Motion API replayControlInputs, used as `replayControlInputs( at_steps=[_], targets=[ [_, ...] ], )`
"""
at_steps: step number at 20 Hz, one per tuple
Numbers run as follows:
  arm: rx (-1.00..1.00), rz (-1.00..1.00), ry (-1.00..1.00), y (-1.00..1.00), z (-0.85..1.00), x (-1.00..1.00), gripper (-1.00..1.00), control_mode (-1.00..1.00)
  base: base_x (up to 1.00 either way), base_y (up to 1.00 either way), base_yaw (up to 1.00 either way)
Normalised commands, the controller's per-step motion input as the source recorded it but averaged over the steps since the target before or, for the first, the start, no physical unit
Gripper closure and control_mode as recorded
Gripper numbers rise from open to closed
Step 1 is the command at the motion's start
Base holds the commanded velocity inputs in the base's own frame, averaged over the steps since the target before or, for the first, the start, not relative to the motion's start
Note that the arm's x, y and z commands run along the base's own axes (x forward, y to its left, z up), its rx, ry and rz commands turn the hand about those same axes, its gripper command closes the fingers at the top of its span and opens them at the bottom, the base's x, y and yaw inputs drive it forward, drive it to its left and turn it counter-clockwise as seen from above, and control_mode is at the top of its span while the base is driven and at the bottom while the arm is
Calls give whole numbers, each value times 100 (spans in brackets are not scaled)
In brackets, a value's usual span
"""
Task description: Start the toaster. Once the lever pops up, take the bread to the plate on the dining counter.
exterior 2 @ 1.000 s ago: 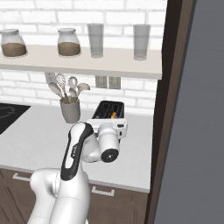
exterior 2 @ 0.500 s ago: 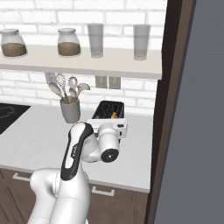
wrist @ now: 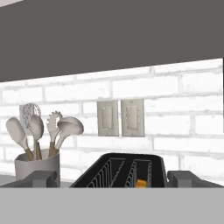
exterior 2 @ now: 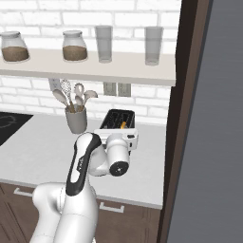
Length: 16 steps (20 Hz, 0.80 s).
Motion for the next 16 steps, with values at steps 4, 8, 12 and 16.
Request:
replayControlInputs(
  at_steps=[4,8,12,16],
  targets=[
    [0,0,0,0,0,0,-100,-100,0,0,0],
    [0,0,0,0,0,0,-100,-100,0,0,0],
    [0,0,0,0,0,0,-100,-100,0,0,0],
    [0,0,0,0,0,0,-100,-100,0,0,0]
  ],
)
